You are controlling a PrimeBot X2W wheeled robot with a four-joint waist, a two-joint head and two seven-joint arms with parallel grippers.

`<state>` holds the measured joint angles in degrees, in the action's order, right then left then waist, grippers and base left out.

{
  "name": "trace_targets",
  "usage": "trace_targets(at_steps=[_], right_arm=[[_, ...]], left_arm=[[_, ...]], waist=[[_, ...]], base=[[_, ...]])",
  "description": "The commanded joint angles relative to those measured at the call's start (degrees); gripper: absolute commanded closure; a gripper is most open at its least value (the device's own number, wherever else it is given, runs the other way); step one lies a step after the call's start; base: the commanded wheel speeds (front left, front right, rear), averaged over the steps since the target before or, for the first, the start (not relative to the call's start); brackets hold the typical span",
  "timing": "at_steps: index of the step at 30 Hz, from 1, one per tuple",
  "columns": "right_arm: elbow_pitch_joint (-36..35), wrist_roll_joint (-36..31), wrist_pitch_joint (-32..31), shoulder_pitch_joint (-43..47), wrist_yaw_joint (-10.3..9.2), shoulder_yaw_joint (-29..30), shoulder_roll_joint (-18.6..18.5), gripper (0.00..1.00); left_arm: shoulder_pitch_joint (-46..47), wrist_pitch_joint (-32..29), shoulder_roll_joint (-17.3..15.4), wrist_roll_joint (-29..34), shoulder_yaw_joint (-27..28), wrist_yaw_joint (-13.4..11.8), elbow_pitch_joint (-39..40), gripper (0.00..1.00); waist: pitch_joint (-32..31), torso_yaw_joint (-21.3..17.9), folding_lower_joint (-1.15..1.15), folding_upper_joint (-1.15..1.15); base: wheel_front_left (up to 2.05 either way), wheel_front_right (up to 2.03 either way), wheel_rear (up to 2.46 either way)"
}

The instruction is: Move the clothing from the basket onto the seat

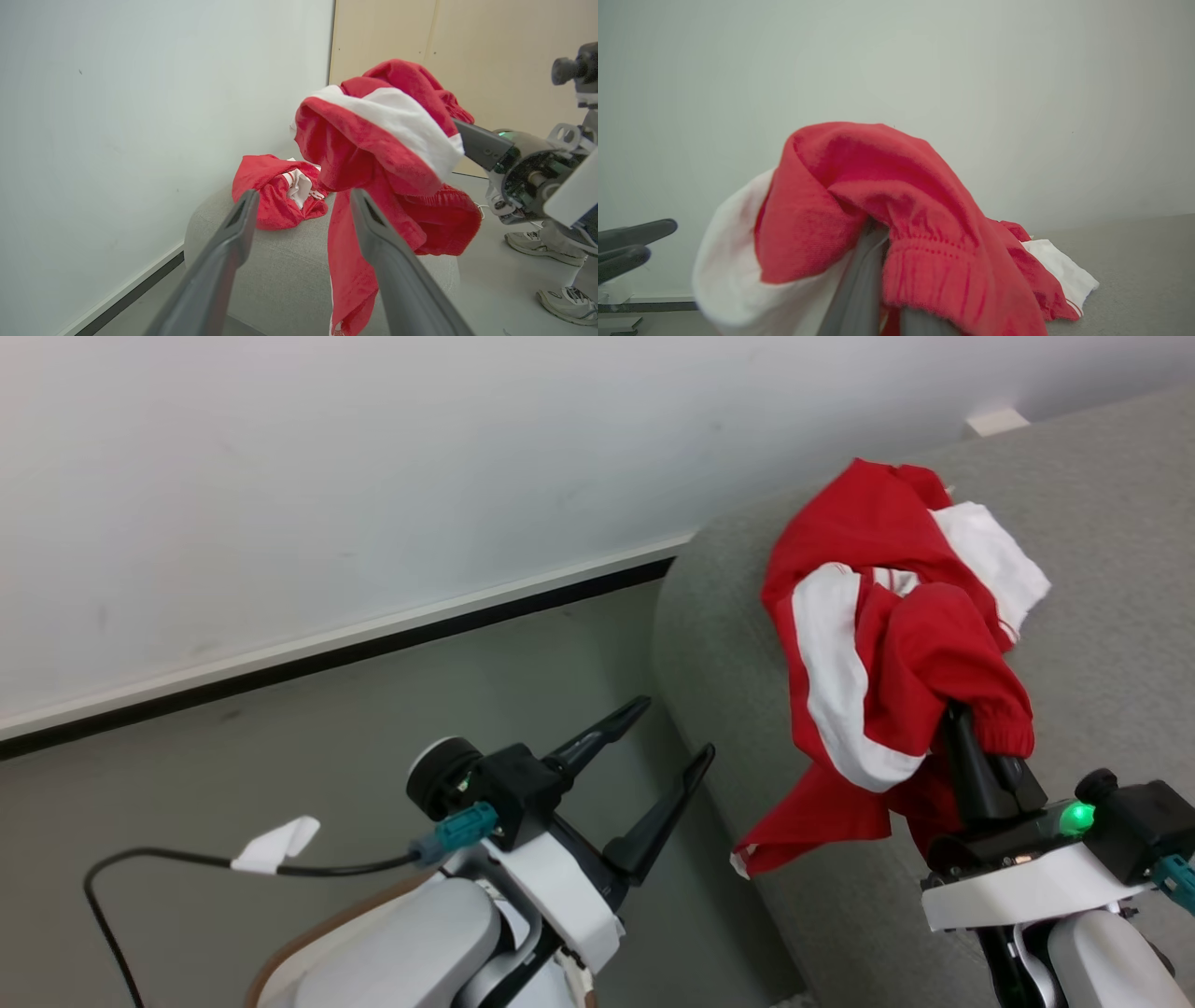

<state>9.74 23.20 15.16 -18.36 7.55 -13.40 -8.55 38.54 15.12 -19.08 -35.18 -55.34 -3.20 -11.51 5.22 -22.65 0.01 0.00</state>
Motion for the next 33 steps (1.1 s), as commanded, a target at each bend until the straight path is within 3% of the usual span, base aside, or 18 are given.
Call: trace_targets(at_steps=[1,9,18,25,33], right_arm=[[-0.59,-0.67,-0.01,1.04,-0.13,0.45,-0.08,1.0],[-1.95,-1.01,-0.01,3.59,-0.13,2.13,-0.07,1.0],[-2.22,-1.29,-0.01,1.48,-0.13,4.04,-1.26,1.0],[1.17,-0.42,-0.69,-6.24,-0.13,7.73,-7.3,1.0],[9.04,0.27,-3.68,-18.02,-0.13,14.43,-15.92,1.0]], left_arm=[[-1.14,0.02,-0.01,1.38,0.19,0.16,-0.04,0.0],[-2.71,0.02,1.11,3.05,0.68,1.28,-1.0,0.0],[-1.54,0.02,1.65,4.53,1.02,2.67,-1.5,0.0],[0.36,-0.9,-0.15,5.06,1.08,3.34,-0.29,0.0],[3.66,-3.99,-4.93,5.98,2.07,3.58,4.02,0.0]], waist=[[0.44,-2.41,-0.01,0.0],[0.35,-4.61,-0.01,0.0],[2.3,-3.62,-0.01,0.0],[7.66,-1.35,-0.01,0.0],[17.63,2.06,-0.01,0.0]], base=[[0.0,0.0,0.0],[0.0,0.0,0.0],[0.0,0.0,0.0],[0.0,0.0,0.0],[0.0,0.0,0.0]])
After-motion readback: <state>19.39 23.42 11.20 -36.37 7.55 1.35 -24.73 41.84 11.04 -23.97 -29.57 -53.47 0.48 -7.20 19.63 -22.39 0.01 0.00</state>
